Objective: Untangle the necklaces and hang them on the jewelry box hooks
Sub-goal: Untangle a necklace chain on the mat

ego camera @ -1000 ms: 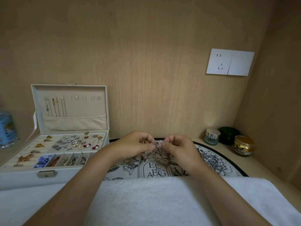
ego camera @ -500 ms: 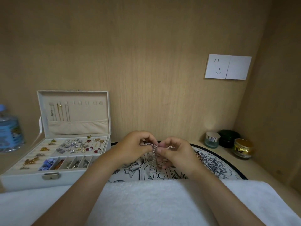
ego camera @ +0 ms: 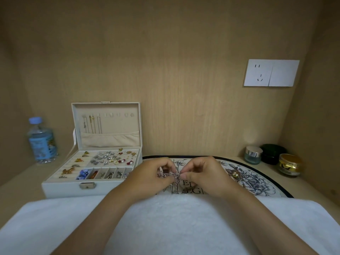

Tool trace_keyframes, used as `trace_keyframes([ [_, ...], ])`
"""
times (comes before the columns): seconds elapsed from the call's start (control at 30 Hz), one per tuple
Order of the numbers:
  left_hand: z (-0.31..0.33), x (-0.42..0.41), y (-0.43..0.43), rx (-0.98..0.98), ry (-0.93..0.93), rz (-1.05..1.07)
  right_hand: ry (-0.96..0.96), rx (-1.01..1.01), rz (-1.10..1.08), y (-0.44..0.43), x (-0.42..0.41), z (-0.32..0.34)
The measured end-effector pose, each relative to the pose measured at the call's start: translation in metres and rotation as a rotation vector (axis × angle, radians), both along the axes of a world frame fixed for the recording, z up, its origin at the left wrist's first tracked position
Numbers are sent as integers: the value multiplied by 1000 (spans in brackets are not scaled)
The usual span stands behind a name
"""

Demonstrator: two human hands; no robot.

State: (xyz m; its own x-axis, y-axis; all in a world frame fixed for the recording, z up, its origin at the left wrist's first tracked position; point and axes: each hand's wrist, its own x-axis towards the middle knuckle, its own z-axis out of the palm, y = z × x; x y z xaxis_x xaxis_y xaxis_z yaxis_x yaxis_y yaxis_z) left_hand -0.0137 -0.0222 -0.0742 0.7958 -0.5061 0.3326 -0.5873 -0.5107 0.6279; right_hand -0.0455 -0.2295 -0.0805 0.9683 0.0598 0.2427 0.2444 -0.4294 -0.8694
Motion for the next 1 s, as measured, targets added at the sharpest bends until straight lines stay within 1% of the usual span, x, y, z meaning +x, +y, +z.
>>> trace_keyframes([
  [0.1,-8,-1,3,-50,-58,63,0,-30,3,-3,0,0],
  [0.17,-9,-3,4,-39,-139,121,-13,-52,0,-3,0,1],
  [0.27,-10,-5,4,2,-222,195,31,49,35,-2,1,-1],
  [0.33,-12,-5,3,8,-206,208,59,78,40,0,4,-3],
  [0.4,-14,-4,1,3,-190,175,67,110,32,5,6,-4],
  [0.5,-14,-7,0,-48,-107,77,122,285,-6,11,2,6],
  [0.57,-13,-7,0,-57,-93,56,137,316,0,5,0,11],
  [0.63,-12,-6,3,-15,-214,121,124,193,-5,-4,-3,14],
  [0.67,-10,-4,6,13,-303,179,108,69,-43,-9,-3,13],
  [0.7,-8,-1,9,24,-379,234,77,-95,-114,-13,-3,12],
  [0.77,-5,3,16,25,-460,298,-9,-440,-318,-20,-1,9],
  [0.8,-4,5,19,41,-472,312,-42,-547,-413,-22,0,8],
  [0.83,-5,8,21,65,-469,323,-67,-574,-485,-22,1,7],
  [0.87,-6,10,23,85,-455,330,-71,-509,-526,-23,3,5],
  [0.9,-8,12,24,99,-434,339,-59,-364,-542,-23,5,4],
  [0.97,-10,16,27,106,-397,357,30,-27,-536,-26,10,4],
  [1.0,-10,17,27,105,-387,361,94,61,-526,-27,11,4],
])
